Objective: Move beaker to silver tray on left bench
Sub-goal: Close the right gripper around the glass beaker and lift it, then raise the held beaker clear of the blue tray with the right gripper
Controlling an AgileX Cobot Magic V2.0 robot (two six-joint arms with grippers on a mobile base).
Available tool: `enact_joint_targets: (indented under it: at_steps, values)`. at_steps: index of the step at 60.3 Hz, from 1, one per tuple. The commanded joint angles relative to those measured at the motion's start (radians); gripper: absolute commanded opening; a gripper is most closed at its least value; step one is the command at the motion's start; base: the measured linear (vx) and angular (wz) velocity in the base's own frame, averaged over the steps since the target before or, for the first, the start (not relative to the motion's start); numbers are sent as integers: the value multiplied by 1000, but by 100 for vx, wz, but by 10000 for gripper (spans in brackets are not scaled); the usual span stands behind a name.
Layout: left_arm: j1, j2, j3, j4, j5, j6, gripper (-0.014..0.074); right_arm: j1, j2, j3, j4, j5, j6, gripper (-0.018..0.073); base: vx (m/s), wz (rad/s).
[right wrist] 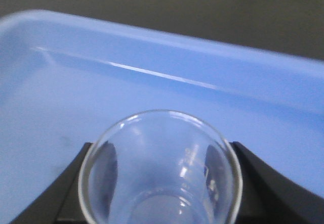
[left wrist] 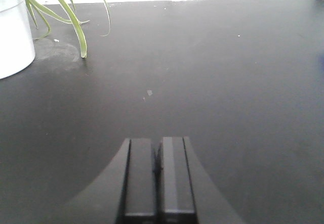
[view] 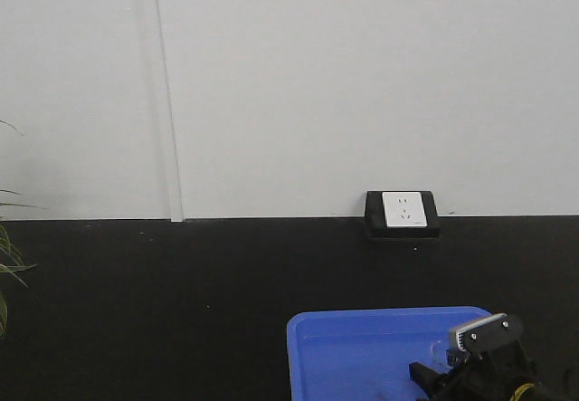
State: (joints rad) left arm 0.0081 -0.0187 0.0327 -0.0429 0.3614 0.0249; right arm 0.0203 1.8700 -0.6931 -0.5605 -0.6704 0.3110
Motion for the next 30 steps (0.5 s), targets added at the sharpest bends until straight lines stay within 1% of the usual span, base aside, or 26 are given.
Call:
enact_joint_targets:
  at_steps: [1,9,16,20,25,30]
  values:
    - [-1,-11,21,-7,-78,-1,1,0,-135,-18,-118,-16,113,-16,0,0]
    - [-1,-11,21,-7,-78,-1,1,0,-267,-18,-253,7,269,-15,0,0]
    - [-1,-11,21,-7,-78,-1,1,0,-380,-18,-340,7,415,-15,0,0]
    - [-1,-11,21,-7,-78,-1,1,1,-438,-23,-388,7,517,-15,0,0]
    - [-1,-11,21,-7,-78,-1,1,39,-505,-54,-465,45,624,-15,0,0]
    - [-1,-11,21,-7,-78,-1,1,124,-547,-110,-549,113,692,-15,0,0]
